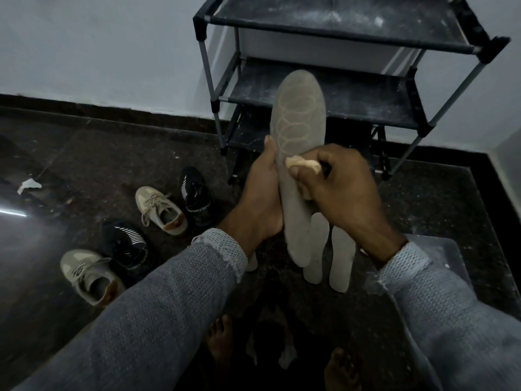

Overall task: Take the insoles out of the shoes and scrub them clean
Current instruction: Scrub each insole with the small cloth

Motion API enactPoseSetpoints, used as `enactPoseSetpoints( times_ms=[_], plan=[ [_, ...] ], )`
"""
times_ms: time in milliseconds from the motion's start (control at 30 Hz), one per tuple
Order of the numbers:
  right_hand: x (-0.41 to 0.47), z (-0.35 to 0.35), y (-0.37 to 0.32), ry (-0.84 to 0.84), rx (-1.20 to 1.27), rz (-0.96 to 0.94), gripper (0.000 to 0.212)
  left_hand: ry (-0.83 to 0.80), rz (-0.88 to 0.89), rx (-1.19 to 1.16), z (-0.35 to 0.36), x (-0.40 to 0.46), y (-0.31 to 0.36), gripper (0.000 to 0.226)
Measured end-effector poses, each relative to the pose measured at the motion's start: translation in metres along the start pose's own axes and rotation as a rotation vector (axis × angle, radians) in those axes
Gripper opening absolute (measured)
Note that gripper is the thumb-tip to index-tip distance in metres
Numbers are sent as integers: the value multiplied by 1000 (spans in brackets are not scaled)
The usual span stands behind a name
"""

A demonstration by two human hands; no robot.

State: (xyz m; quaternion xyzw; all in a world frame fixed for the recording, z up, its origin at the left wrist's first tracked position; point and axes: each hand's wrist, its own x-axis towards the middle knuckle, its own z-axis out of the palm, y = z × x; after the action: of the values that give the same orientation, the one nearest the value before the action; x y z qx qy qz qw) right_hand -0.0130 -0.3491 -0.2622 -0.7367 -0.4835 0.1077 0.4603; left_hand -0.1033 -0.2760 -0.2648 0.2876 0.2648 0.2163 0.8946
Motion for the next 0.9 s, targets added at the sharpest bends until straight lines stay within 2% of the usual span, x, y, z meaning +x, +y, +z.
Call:
enactPoseSetpoints(
  times_ms=[133, 200, 300, 367, 600, 800, 900],
  plan=[
    [7, -10, 15, 154, -87, 27, 14, -3, 9, 72, 2, 0, -4, 67],
    [4, -6, 10, 131, -53, 19, 11, -1, 8, 56, 1, 2, -3, 68],
    [-5, 6, -7, -2, 44, 0, 8, 6, 7, 26, -4, 5, -2, 74],
    [-8, 9, -12, -50, 22, -32, 8, 9, -3, 32, -4, 4, -2, 76],
    [8, -8, 14, 151, -29, 53, 14, 3, 11, 106, -1, 2, -9, 63],
    [-7, 8, -12, -3, 52, -29, 9, 8, 17, 73, -5, 5, -5, 71],
    [-3, 4, -6, 17, 33, -19, 14, 9, 4, 77, -4, 5, -7, 66]
  ],
)
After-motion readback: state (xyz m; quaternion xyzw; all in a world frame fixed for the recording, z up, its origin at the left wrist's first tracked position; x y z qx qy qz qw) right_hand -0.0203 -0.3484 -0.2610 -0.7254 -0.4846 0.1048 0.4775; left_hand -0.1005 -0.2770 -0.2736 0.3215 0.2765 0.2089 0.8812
